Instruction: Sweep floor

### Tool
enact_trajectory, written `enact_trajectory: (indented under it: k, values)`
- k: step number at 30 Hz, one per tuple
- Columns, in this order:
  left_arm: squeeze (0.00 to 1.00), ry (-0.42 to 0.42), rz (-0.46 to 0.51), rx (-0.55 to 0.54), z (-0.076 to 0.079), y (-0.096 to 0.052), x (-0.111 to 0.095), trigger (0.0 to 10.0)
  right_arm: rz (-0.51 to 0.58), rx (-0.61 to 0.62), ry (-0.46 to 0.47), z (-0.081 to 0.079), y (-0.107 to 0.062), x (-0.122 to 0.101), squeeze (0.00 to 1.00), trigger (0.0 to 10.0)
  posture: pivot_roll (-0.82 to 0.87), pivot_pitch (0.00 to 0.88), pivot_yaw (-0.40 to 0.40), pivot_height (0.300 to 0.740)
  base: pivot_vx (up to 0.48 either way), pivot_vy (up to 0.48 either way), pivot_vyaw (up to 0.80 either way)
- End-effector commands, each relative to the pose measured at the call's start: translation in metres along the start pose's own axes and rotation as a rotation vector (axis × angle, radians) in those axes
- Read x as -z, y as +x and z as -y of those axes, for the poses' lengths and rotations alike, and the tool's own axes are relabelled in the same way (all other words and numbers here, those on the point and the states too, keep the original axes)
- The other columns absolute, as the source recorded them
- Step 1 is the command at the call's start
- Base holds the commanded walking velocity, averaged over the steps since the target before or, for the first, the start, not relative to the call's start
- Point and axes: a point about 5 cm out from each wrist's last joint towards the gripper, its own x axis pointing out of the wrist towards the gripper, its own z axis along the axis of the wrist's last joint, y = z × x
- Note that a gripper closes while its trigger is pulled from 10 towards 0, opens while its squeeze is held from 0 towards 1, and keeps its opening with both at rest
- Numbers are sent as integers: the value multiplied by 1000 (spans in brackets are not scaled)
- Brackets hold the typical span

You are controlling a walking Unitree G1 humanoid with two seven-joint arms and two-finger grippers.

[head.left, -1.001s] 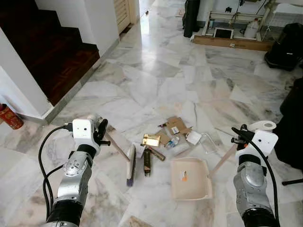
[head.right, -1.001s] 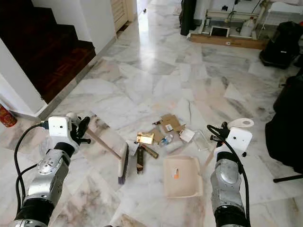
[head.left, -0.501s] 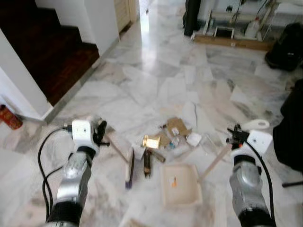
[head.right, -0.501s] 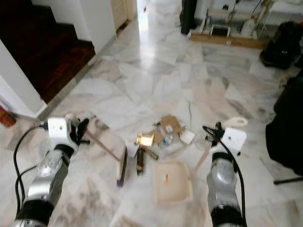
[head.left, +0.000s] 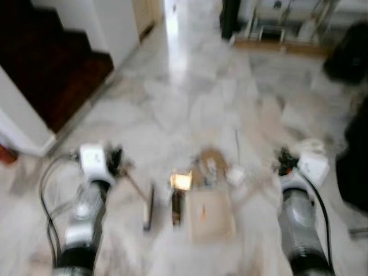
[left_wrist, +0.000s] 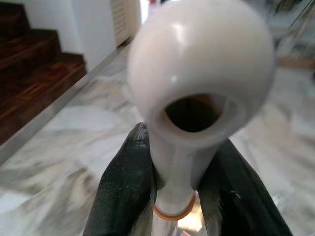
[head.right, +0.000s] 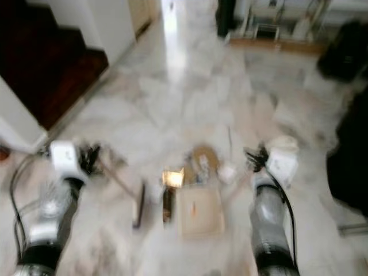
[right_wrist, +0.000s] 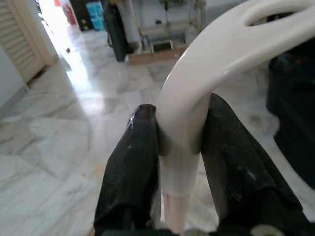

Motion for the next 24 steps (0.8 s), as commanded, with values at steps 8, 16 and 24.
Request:
enact_trajectory:
  k: [8, 16, 24]
  values:
    - [0, 12, 48, -1, -7, -1, -10, 10000, 44, -18, 3, -7, 4, -9, 0, 10000, 39, 92, 36, 740, 0, 0, 0]
    - [0, 10, 34, 20, -6, -2, -8, 10000, 33, -14, -1, -7, 2, -6, 0, 10000, 41, 93, 39, 740, 0, 0, 0]
    - [0, 16, -16, 72, -4, -3, -2, 10000, 1, 14, -18, -3, -1, 1, 0, 10000, 43, 99, 42, 740, 0, 0, 0]
